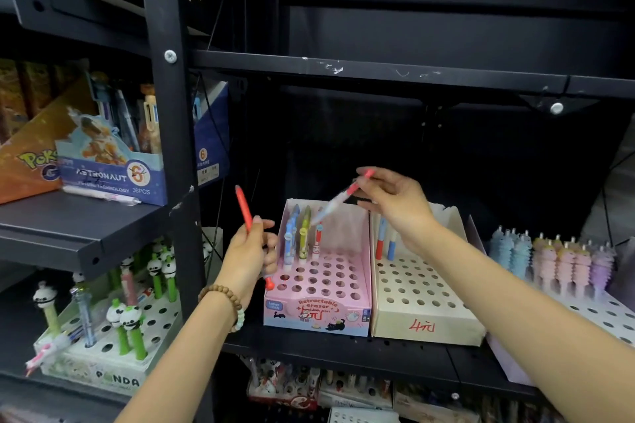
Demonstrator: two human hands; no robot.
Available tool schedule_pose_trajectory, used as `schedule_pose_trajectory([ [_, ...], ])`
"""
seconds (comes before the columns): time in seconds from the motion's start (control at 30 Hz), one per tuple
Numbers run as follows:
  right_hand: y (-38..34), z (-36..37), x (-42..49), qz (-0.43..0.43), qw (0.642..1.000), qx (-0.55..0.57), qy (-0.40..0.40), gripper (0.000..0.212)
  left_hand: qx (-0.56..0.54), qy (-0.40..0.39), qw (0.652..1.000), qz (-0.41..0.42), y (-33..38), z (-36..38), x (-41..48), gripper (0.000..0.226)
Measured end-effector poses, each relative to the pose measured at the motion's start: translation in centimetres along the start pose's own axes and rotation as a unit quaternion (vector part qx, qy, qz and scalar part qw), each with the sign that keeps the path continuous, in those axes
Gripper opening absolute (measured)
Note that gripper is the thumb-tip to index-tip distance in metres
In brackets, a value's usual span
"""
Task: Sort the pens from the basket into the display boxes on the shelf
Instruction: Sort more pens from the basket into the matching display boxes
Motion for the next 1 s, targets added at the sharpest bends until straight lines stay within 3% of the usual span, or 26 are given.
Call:
schedule_pose_trajectory([
  [0.13,1.6,0.7,0.9,-0.004,0.992,-0.122,-0.023,0.023,-0.012,0.008,1.0,-0.018,-1.5,-1.2,0.5,0.021],
  [0.53,6.6,4.1,1.3,0.009,0.972,-0.223,-0.073,0.013,-0.047,-0.028,0.999,-0.004,-1.4,-0.2,0.5,0.02],
  [0.63,7.7,3.5,1.0,0.019,0.981,-0.192,-0.019,0.014,-0.067,-0.025,0.997,-0.003,-1.4,-0.2,0.4,0.019],
  [0.83,9.7,4.0,-0.4,0.064,0.983,-0.17,-0.028,0.016,-0.122,-0.048,0.991,-0.023,-1.5,-0.4,0.3,0.019],
  [1.0,7.3,3.3,-1.2,0.067,0.986,-0.152,-0.03,0.017,-0.082,-0.072,0.994,0.012,0.0,0.5,-0.1,0.022],
])
Point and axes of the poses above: each hand's wrist, its own x-axis towards the middle knuckle, its own z-axis out of the palm, y = z × x, the point moved 10 cm from there along x, towards the middle knuckle, and after that the axes turned 2 degrees about x, right-handed, at the moved point
